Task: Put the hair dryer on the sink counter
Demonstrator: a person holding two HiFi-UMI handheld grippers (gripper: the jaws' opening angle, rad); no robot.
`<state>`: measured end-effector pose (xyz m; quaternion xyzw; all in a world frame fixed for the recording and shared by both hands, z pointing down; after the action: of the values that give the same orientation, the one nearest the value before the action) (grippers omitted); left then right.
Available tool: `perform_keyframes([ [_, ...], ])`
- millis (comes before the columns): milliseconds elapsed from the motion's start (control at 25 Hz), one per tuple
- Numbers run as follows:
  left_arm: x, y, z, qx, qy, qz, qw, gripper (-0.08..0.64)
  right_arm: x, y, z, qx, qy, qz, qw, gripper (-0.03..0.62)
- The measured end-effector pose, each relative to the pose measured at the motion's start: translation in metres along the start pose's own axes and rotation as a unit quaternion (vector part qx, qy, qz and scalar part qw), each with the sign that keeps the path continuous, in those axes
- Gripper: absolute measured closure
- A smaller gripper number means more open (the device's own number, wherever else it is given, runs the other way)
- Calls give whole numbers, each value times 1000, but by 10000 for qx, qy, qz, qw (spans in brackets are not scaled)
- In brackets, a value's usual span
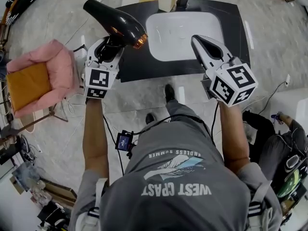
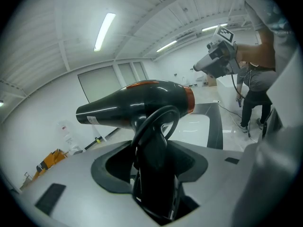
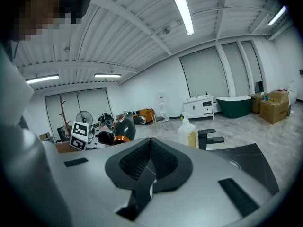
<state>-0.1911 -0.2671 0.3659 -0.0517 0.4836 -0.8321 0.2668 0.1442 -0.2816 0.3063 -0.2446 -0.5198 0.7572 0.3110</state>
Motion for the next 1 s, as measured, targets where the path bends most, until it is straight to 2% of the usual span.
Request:
perform_keyframes([
  [400,-5,-34,49,710,-225,-165,9971,327,-15,-18,13,235,84,197,9995,565],
  [1000,-9,-79,106,1634,-484,-441,9844,327,-29,-36,36,625,246,471,9966,565],
])
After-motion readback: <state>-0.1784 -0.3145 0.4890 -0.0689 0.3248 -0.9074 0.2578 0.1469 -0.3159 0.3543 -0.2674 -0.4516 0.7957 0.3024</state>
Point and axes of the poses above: the fingertips, and each gripper's own axes: z forward along the fingers, x to its left, y out of its top, the point moved 10 cm from there along -z, backward along the fingers, and after that the axes turned 14 degrees about -z, right-handed, at the moved point
